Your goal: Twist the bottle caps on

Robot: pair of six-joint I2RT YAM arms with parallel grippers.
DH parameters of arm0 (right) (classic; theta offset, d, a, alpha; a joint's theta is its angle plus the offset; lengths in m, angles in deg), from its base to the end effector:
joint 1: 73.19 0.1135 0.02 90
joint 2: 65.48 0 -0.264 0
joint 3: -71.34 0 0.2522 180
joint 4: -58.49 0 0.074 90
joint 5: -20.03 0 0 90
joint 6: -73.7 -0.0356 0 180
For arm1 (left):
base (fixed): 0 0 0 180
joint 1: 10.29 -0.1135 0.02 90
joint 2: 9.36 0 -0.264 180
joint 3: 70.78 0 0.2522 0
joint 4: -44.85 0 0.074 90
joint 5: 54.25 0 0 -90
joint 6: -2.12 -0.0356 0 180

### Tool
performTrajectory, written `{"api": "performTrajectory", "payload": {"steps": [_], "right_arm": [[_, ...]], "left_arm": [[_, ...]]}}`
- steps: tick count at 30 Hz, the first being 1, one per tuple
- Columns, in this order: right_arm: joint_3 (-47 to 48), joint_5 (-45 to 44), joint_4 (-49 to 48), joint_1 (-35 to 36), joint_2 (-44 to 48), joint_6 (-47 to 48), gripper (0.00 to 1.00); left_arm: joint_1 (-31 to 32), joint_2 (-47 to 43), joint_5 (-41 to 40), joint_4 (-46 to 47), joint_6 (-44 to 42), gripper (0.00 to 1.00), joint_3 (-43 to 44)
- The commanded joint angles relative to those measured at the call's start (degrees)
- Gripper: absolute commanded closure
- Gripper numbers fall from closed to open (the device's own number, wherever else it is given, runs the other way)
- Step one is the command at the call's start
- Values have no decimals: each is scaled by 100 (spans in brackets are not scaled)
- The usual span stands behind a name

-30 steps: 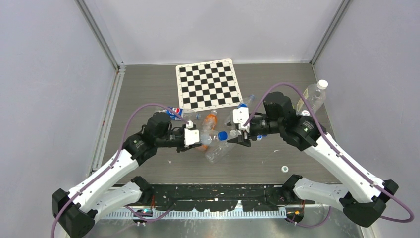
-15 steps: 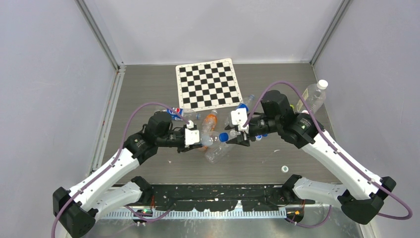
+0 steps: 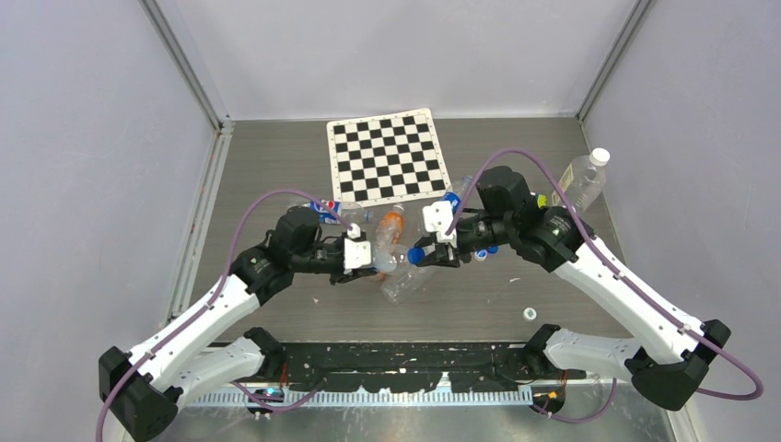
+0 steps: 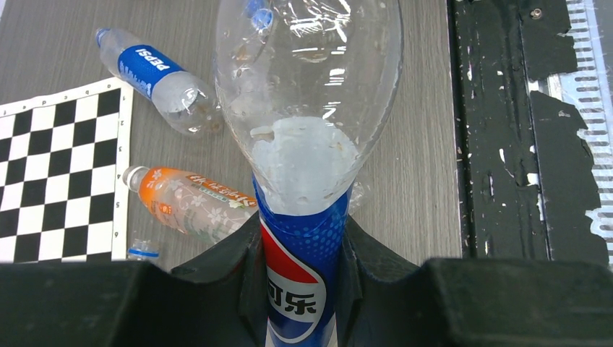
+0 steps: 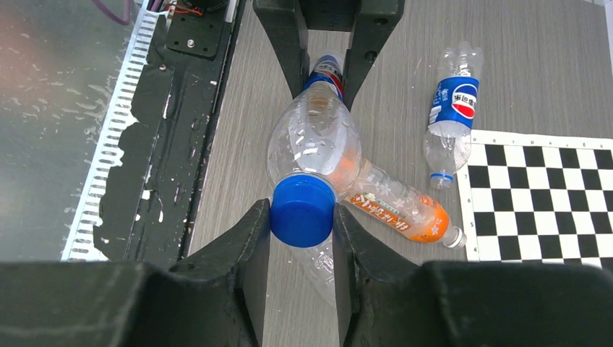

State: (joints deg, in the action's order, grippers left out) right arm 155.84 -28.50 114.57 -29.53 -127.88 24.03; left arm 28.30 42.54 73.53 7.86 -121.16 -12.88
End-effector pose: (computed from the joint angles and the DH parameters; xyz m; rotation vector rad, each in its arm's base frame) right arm 0.1392 0.1654 0.3861 -1.6867 1.2536 0.8114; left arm 0.1392 -0.1390 0.2950 1.5124 1.4156 -0.7485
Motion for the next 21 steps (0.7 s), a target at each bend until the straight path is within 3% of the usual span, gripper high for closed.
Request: {"api": "performTrajectory", "payload": {"steps": [1, 5, 8, 12, 16, 21], "right_arm": [[196, 46, -179, 46, -22, -229, 78], [83, -187, -584, 46, -32, -1117, 98], [-31, -708, -854, 46, -87, -2239, 99], [-234, -1909, -1286, 46, -111, -4668, 99], [-716, -3026, -1779, 46, 71, -7809, 99], [-1545, -3639, -2274, 44, 335, -10620, 100]], "left_arm": [[-18, -47, 154, 78, 52, 68, 240], [-14, -151, -28, 221, -1, 68, 157], [-15, -278, -358, 474, -92, 68, 19], [-17, -480, -854, 782, -293, 68, -169], [-5, -785, -1208, 1202, -436, 68, -419], [29, -999, -1513, 1426, -839, 68, -591]]}}
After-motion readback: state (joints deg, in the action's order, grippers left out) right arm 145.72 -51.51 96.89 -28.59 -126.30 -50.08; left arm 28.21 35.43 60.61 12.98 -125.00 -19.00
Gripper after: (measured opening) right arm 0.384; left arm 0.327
